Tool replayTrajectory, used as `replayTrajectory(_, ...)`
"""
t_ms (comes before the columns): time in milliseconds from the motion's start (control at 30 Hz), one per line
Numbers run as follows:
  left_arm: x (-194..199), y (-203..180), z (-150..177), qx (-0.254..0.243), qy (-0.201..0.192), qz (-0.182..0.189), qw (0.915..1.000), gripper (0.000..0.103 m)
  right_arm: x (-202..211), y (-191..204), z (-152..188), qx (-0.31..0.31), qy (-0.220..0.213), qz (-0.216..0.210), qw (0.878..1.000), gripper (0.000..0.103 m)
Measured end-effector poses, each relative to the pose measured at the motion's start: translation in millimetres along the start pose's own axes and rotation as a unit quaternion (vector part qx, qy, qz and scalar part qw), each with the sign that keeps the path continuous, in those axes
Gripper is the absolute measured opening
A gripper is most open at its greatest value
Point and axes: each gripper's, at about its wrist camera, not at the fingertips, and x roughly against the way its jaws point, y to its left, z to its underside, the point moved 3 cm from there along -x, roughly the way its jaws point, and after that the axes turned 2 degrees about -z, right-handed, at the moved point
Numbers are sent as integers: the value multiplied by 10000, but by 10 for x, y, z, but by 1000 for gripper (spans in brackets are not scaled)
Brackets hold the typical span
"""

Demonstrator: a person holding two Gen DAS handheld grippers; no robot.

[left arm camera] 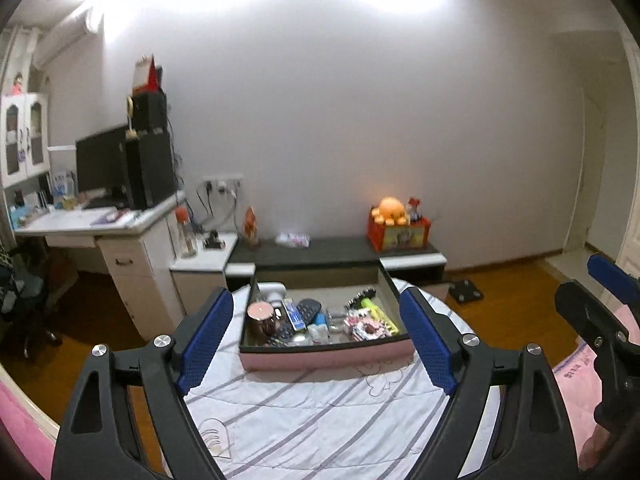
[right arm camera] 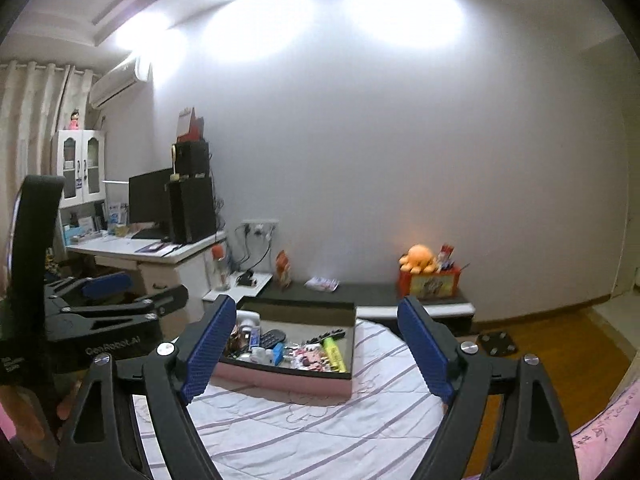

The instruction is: Organize rigid objects

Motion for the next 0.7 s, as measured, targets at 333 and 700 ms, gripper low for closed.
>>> replayTrajectory(333, 508, -1, 196, -21, -838, -178, 9963, 89, 355, 172, 200, 361, -605, 689, 9951, 85)
replayTrajectory(700, 509, 54, 325, -81, -818, -375, 9959, 89, 462, 251, 293, 475, -805, 784, 9925, 85)
